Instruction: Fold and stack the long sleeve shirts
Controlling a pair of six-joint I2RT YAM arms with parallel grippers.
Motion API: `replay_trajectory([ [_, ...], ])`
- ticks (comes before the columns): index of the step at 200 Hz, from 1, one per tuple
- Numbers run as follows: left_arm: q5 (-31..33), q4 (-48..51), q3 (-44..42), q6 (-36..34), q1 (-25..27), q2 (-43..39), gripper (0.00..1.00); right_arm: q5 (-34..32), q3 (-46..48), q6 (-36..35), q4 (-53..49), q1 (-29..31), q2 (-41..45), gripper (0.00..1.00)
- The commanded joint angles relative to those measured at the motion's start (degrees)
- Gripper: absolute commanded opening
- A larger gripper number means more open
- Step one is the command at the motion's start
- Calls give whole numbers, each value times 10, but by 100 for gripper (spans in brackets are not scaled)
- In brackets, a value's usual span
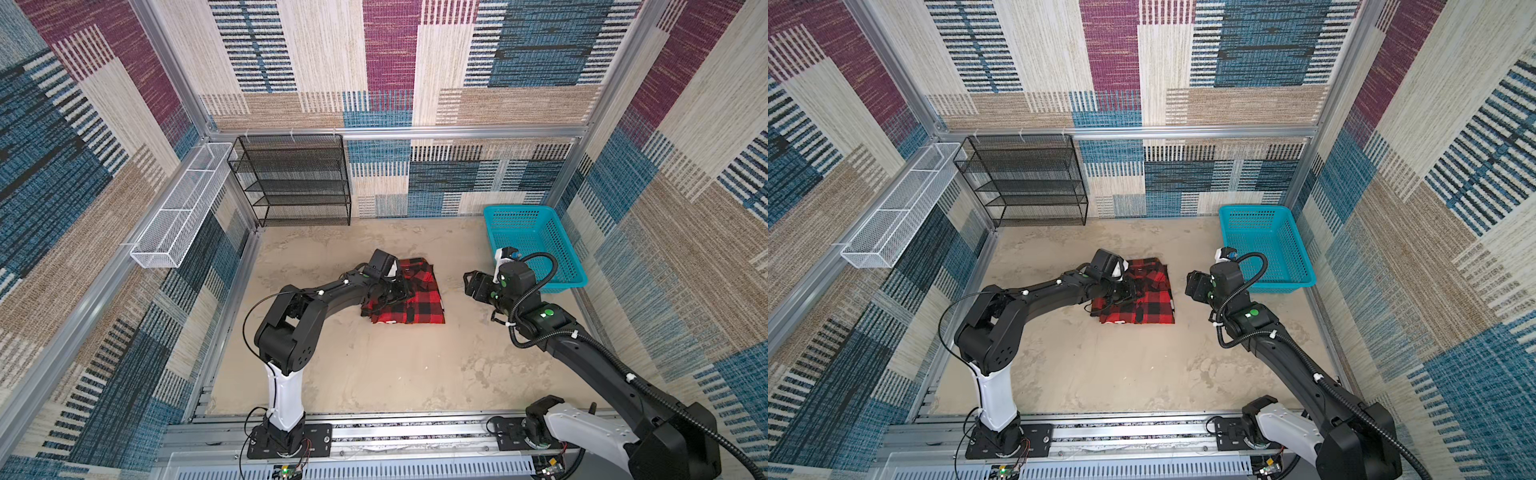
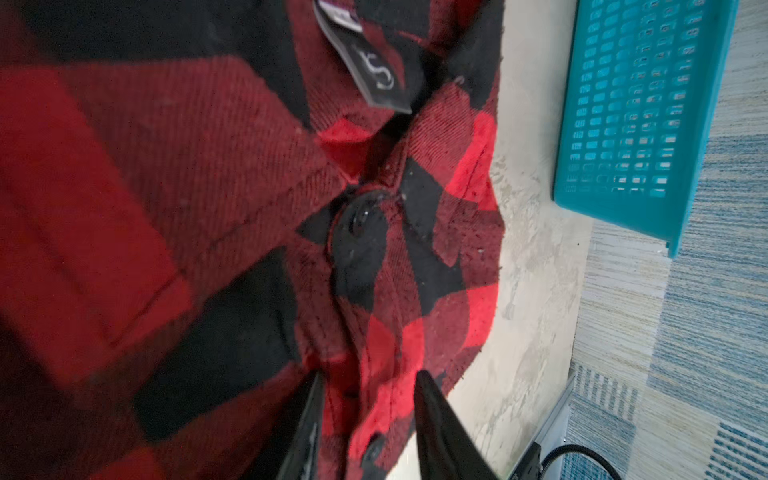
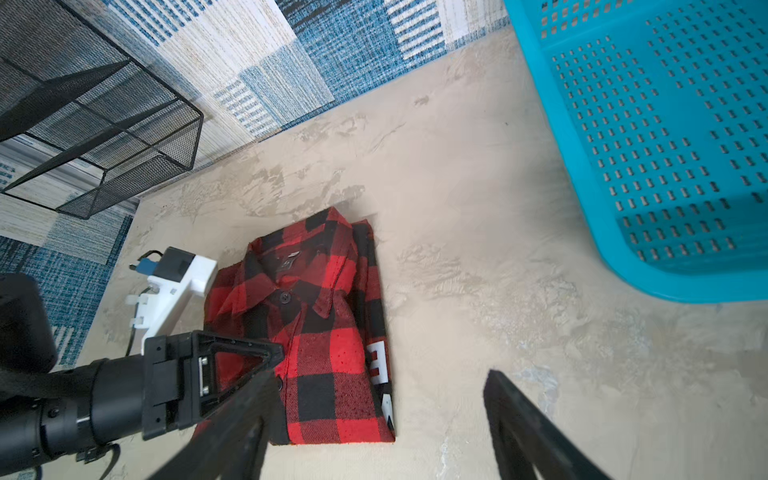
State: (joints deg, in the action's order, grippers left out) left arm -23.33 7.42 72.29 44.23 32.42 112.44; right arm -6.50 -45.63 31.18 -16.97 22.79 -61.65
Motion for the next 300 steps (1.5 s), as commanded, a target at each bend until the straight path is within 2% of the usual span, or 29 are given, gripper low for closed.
replay_trajectory([
  [1,1,-8,-8,18,0,19,40,5,-4,-5,17,-1,-6,81],
  [36,26,-7,-41,20,-22,20,39,4,-14,-5,16,-2,-9,81],
  [69,29,-6,-79,0,-81,-3,39,5,-17,1,16,-2,-12,81],
  [130,25,78,-58,-121,-178,-8,33,7,-30,12,21,-2,-28,81],
  [165,8,99,-61,-160,-254,-11,33,3,-41,7,15,-3,-31,81],
  [198,-12,129,-24,-191,-322,2,34,0,-47,1,9,-2,-31,81],
  [238,-17,208,72,-244,-359,34,36,-2,-43,-1,5,-2,-26,81],
  [258,-22,216,88,-243,-366,21,42,-4,-42,-5,4,-2,-20,81],
  [276,-36,212,74,-233,-365,-24,65,-12,-39,-9,4,-2,-9,83],
  [290,-39,211,51,-228,-365,-81,81,-26,-30,-14,7,-4,3,92],
  [294,-37,211,42,-227,-365,-100,83,-31,-27,-15,10,-4,8,99],
  [300,-32,213,32,-226,-365,-131,84,-39,-21,-18,15,-4,14,100],
])
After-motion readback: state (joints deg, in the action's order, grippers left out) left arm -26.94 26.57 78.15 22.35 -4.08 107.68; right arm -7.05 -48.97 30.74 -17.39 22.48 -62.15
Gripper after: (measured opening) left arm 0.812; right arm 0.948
